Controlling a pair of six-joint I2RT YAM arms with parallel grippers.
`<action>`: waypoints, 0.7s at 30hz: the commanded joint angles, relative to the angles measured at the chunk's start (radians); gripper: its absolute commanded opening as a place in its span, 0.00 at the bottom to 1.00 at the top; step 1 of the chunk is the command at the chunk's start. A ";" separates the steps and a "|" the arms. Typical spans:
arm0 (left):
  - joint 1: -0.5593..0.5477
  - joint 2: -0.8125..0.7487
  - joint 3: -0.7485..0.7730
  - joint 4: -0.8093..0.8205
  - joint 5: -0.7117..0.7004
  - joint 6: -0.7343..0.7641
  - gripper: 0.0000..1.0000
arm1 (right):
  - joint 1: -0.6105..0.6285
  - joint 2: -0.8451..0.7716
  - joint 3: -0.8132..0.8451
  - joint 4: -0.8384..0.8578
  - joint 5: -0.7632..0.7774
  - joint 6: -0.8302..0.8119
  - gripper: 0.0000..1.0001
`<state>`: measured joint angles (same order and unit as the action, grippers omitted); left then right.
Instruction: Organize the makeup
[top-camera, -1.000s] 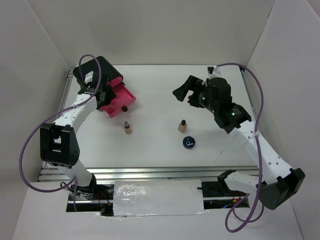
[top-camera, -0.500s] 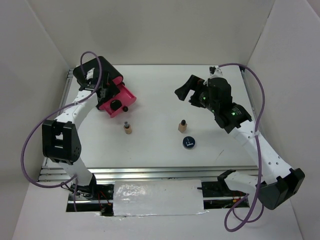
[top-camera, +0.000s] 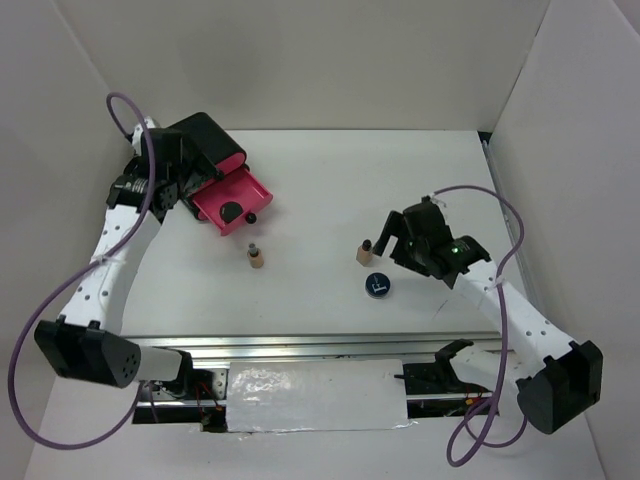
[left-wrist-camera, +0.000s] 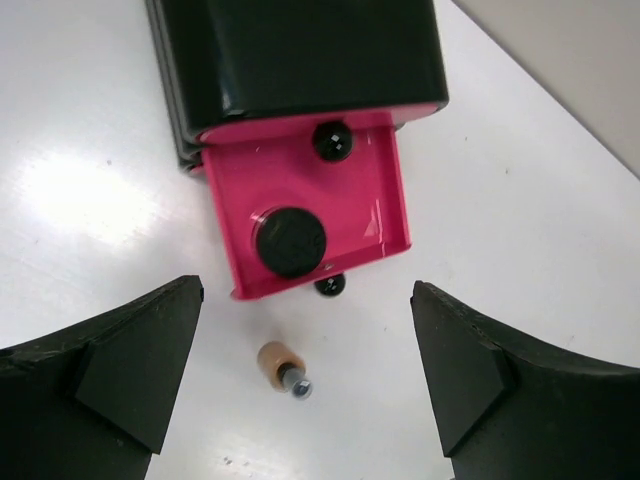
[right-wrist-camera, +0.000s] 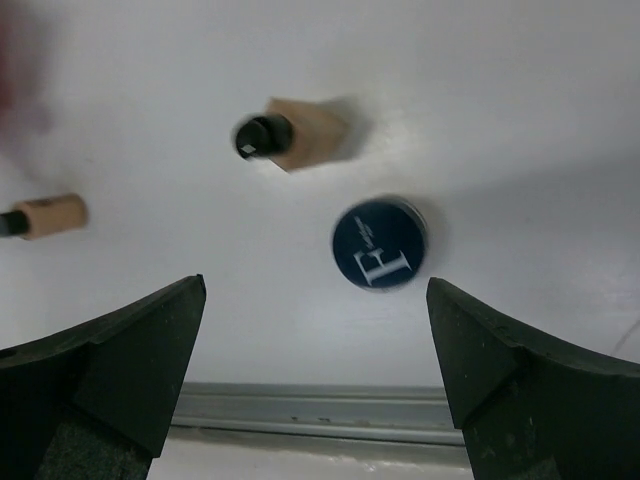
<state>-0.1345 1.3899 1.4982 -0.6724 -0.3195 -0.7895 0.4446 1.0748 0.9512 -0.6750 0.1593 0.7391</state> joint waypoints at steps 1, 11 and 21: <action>-0.002 -0.083 -0.074 -0.061 0.008 0.047 0.99 | -0.003 -0.073 -0.087 -0.005 -0.017 0.045 1.00; -0.002 -0.146 -0.161 -0.105 0.076 0.087 0.99 | 0.048 0.131 -0.157 0.092 0.019 0.026 1.00; -0.002 -0.161 -0.170 -0.110 0.109 0.119 0.99 | 0.075 0.293 -0.190 0.206 0.048 0.040 0.96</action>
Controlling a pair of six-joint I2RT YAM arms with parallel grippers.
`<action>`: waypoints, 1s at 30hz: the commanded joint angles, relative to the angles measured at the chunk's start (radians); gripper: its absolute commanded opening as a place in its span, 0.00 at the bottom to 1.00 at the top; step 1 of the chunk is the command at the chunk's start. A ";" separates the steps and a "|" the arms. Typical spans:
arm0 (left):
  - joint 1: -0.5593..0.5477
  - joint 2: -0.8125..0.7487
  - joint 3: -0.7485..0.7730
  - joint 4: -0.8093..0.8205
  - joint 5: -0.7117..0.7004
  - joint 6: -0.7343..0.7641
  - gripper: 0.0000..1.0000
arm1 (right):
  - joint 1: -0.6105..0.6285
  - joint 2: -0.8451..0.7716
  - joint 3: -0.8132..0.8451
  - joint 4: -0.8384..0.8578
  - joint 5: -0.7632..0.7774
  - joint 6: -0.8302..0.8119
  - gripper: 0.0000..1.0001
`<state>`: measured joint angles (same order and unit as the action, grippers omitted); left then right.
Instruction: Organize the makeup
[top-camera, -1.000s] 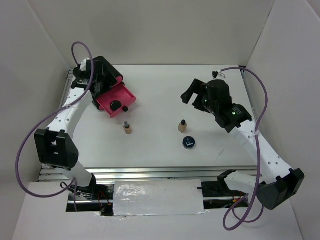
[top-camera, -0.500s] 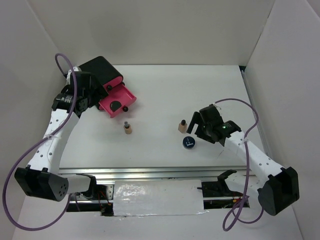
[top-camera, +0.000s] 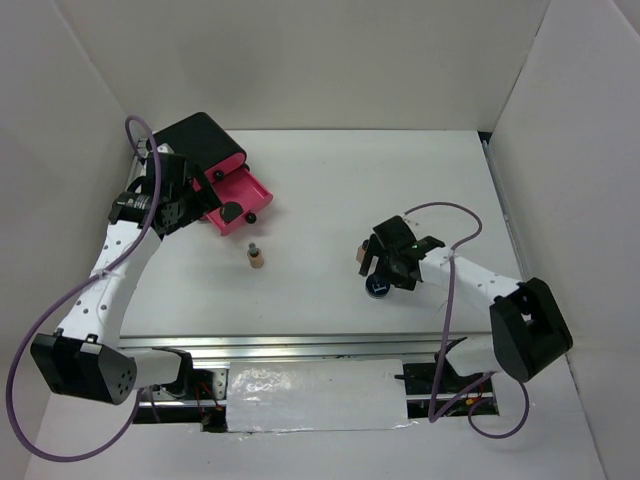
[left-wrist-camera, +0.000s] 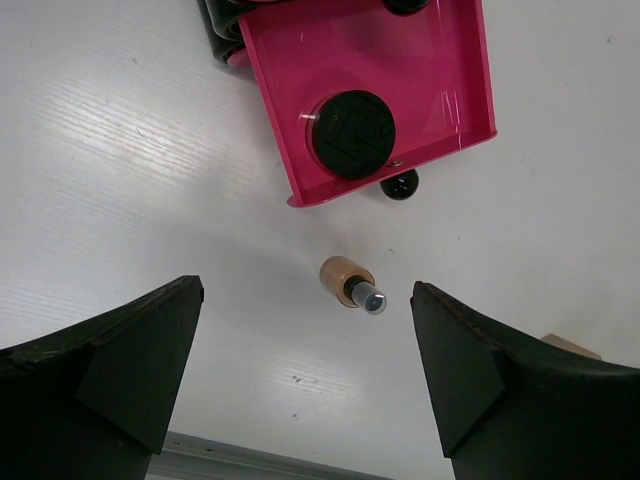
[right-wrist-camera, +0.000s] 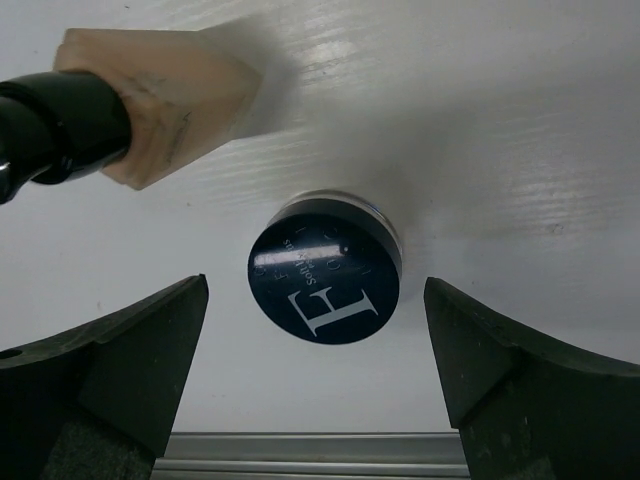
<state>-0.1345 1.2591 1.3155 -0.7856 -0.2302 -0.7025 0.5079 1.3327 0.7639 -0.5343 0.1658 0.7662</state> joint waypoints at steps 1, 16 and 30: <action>-0.002 -0.032 0.013 0.005 0.023 0.035 0.99 | 0.012 0.051 0.003 0.068 0.044 0.012 0.96; 0.010 -0.013 0.017 0.000 0.026 0.057 0.99 | 0.092 0.114 0.044 0.074 0.026 -0.011 0.45; 0.038 -0.009 0.031 -0.006 0.006 0.054 0.99 | 0.224 0.305 0.607 0.315 -0.324 -0.088 0.39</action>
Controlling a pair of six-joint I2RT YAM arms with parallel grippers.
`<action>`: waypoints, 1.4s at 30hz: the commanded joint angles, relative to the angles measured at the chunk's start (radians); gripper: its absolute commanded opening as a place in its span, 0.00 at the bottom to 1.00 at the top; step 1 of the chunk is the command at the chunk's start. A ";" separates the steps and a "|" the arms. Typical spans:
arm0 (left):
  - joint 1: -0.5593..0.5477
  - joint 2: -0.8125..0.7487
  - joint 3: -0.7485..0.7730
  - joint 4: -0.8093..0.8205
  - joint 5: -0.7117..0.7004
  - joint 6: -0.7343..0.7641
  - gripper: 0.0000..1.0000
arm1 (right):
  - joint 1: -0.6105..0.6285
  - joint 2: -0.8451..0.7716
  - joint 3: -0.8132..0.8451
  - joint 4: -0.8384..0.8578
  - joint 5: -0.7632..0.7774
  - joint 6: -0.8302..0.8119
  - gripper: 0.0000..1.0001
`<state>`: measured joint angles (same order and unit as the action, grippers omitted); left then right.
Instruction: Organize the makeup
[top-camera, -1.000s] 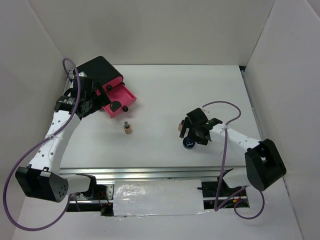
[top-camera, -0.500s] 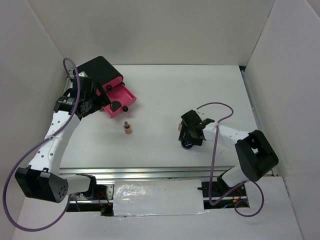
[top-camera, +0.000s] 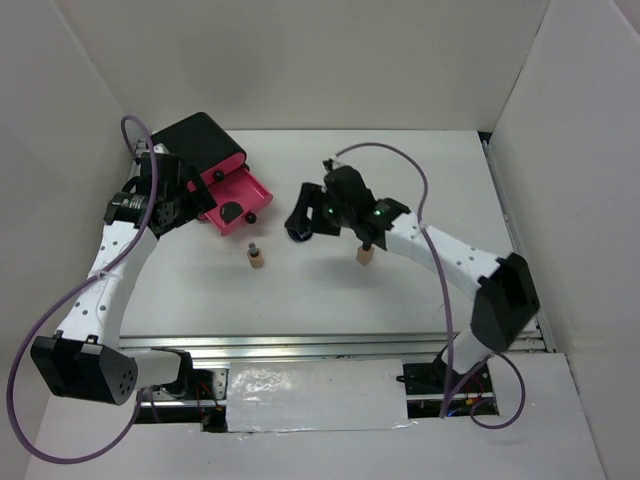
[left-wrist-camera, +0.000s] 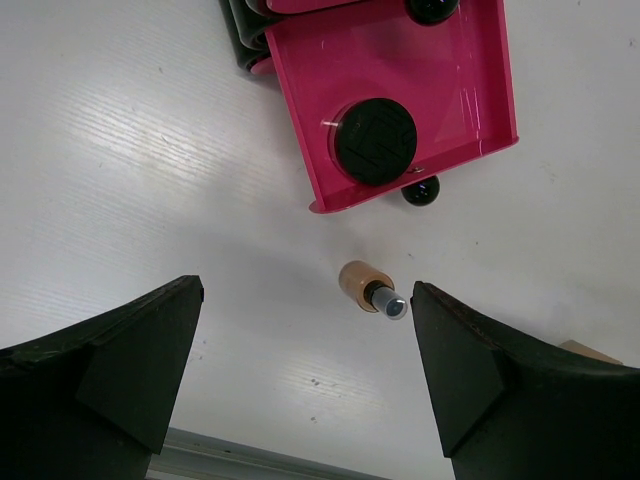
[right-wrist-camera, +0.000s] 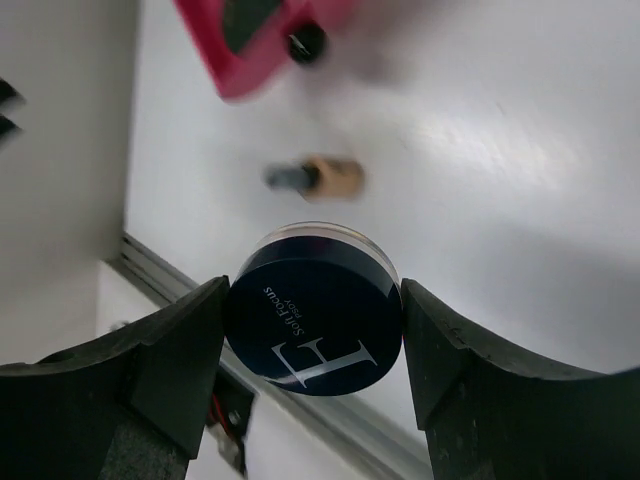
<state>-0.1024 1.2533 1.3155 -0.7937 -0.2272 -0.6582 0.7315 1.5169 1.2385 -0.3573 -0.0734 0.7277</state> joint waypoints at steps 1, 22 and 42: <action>0.007 -0.005 0.033 0.005 0.011 0.012 0.99 | 0.000 0.197 0.175 0.155 -0.095 -0.050 0.39; 0.018 -0.106 -0.082 0.096 0.131 0.072 0.99 | 0.002 0.746 0.779 0.311 -0.111 -0.074 0.43; 0.017 -0.103 -0.156 0.123 0.161 0.101 0.99 | -0.004 0.815 0.875 0.233 -0.069 -0.177 1.00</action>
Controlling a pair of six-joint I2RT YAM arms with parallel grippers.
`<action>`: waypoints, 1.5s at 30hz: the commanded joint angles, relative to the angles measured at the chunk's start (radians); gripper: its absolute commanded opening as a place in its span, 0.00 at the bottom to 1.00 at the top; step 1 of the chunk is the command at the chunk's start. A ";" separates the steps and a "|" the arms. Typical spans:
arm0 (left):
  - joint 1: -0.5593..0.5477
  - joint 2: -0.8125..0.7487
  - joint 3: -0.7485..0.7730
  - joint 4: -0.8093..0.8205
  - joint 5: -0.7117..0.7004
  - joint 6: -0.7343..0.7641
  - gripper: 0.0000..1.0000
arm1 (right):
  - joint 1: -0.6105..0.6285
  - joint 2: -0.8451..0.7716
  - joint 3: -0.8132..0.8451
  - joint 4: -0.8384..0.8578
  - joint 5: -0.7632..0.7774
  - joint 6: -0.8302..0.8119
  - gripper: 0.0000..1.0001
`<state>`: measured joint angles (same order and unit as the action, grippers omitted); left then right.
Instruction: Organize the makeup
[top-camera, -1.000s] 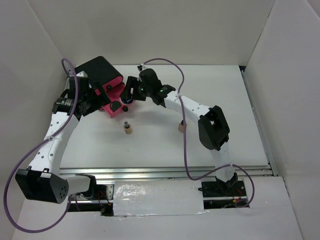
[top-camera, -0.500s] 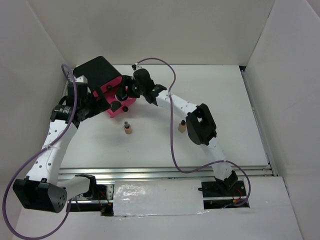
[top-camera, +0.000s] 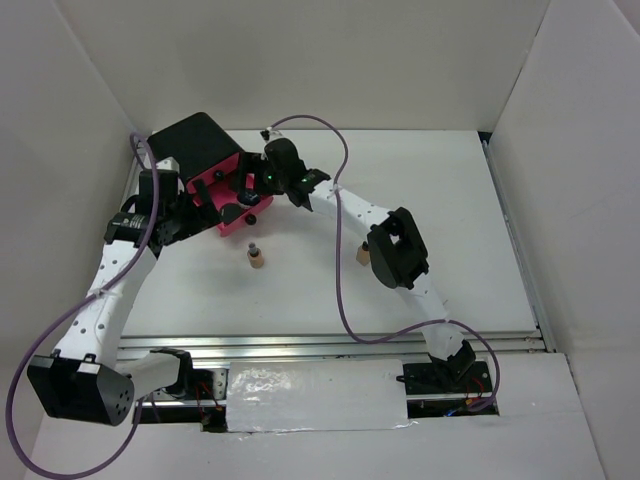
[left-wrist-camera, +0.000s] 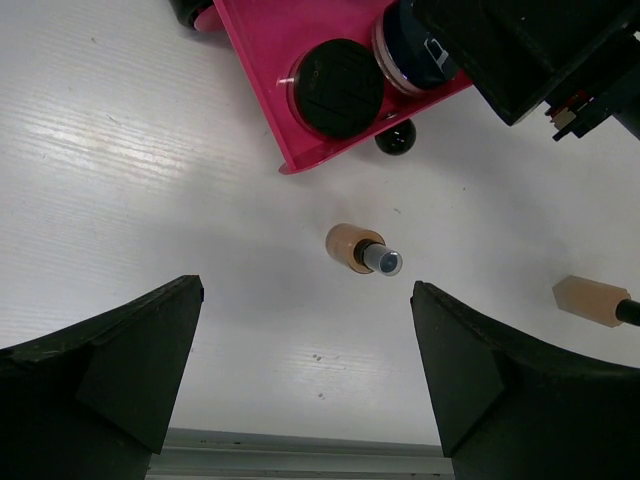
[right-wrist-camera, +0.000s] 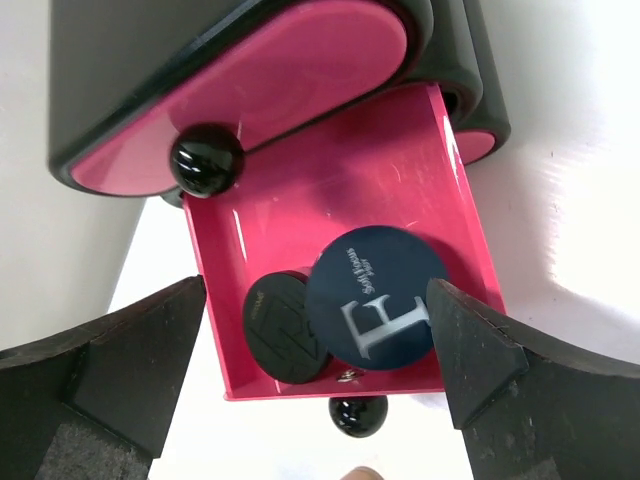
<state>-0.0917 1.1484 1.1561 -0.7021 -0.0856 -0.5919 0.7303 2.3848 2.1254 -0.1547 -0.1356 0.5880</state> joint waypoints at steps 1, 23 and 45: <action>0.006 0.010 0.004 0.032 0.027 0.040 0.99 | -0.002 -0.065 -0.015 0.046 -0.009 -0.040 1.00; 0.006 0.085 0.102 -0.082 -0.125 0.017 0.96 | -0.043 -0.217 -0.335 -0.252 0.160 0.459 0.00; 0.006 0.109 0.123 -0.108 -0.186 0.052 0.97 | -0.019 0.048 -0.168 0.242 -0.311 0.681 0.00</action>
<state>-0.0898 1.2465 1.2533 -0.8173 -0.2447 -0.5526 0.7021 2.4050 1.8805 -0.0418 -0.3794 1.2385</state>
